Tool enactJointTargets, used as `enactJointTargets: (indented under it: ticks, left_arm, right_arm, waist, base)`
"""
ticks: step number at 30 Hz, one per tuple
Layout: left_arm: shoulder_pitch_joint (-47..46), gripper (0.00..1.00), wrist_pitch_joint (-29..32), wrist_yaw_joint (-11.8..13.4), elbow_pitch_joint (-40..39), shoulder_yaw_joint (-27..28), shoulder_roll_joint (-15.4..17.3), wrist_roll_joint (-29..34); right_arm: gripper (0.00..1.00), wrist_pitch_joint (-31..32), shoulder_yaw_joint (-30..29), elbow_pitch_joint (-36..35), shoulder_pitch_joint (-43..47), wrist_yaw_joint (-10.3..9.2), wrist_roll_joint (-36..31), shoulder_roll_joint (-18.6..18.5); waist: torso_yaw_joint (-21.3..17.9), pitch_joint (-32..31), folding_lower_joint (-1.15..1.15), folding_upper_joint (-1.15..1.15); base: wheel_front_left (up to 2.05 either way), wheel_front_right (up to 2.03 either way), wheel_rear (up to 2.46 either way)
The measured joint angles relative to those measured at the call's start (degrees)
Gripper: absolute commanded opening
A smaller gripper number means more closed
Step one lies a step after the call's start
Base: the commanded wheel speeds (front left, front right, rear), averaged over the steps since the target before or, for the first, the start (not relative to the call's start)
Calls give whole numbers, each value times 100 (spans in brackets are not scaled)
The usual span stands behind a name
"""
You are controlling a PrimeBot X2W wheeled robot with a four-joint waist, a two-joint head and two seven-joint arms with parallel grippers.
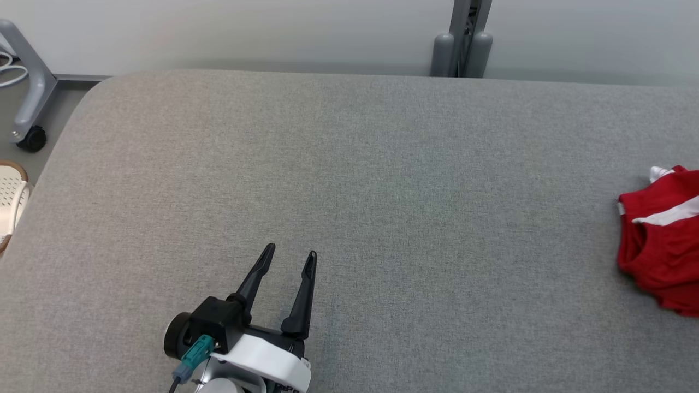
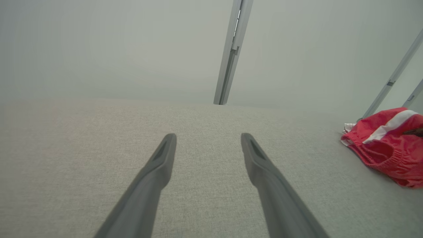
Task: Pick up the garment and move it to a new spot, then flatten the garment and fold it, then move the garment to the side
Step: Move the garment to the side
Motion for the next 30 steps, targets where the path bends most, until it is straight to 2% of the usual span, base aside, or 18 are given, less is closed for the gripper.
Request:
enactJointTargets:
  ticks: [14,20,21,22,30]
  left_arm:
    - [-264,100,0,-40,9,1,1,93]
    - [-413,100,0,-54,8,32,1,151]
    - [-438,100,0,-55,7,38,1,152]
    - [-456,100,0,-56,5,46,1,153]
    - [-510,100,0,-89,88,62,1,160]
  right_arm:
    - [0,-43,269,887,-508,1,-967,-48]
    - [0,-191,277,1205,-641,0,-1152,105]
    - [47,-247,249,1235,-647,0,-1151,136]
    - [100,-314,226,1259,-662,0,-1151,169]
    - [100,-481,171,1446,-719,0,-1141,394]
  waist:
    - [-46,503,0,0]
    - [-61,796,0,0]
    - [-65,829,0,0]
    - [-69,860,0,0]
    - [-103,849,0,0]
  base:
    - [0,0,0]
    - [0,0,0]
    - [0,0,0]
    - [0,0,0]
    - [0,0,0]
